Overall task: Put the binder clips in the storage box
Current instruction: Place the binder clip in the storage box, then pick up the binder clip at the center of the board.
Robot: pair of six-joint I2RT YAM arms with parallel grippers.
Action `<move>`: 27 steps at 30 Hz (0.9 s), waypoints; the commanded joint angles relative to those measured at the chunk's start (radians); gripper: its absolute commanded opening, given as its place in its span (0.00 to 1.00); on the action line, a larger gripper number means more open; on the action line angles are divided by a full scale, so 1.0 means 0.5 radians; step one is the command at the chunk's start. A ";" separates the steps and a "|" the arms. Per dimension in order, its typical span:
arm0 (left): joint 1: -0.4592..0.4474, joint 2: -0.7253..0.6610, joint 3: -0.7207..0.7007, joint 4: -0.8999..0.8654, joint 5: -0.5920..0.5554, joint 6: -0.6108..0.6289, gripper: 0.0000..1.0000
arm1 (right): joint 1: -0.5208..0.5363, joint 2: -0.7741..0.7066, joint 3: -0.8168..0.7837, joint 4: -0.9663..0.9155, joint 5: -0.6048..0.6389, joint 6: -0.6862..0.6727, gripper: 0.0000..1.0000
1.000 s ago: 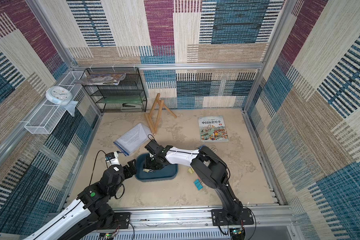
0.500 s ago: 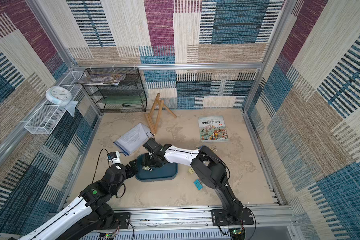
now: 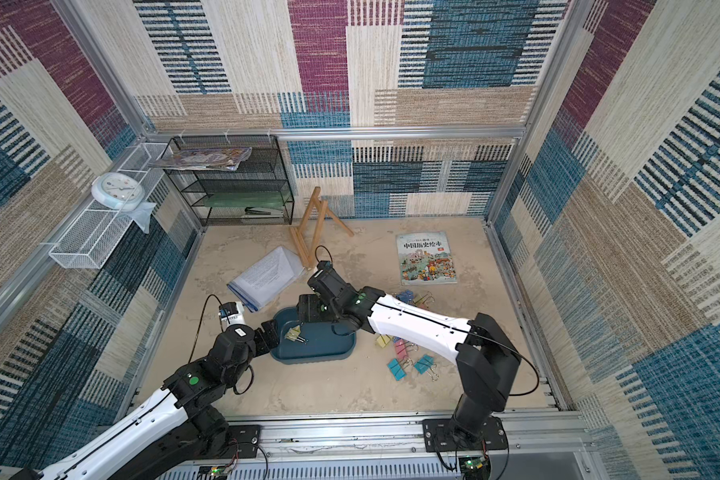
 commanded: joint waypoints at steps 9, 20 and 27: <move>0.002 0.132 0.034 0.163 0.084 -0.052 0.91 | -0.142 -0.961 -0.642 -0.388 0.834 0.074 0.80; 0.002 0.124 -0.027 0.206 0.094 -0.100 0.91 | -0.248 -1.410 -1.294 -0.738 0.223 0.560 0.79; 0.002 0.175 -0.013 0.232 0.134 -0.092 0.90 | -0.252 -1.236 -1.382 -0.530 0.245 0.464 0.76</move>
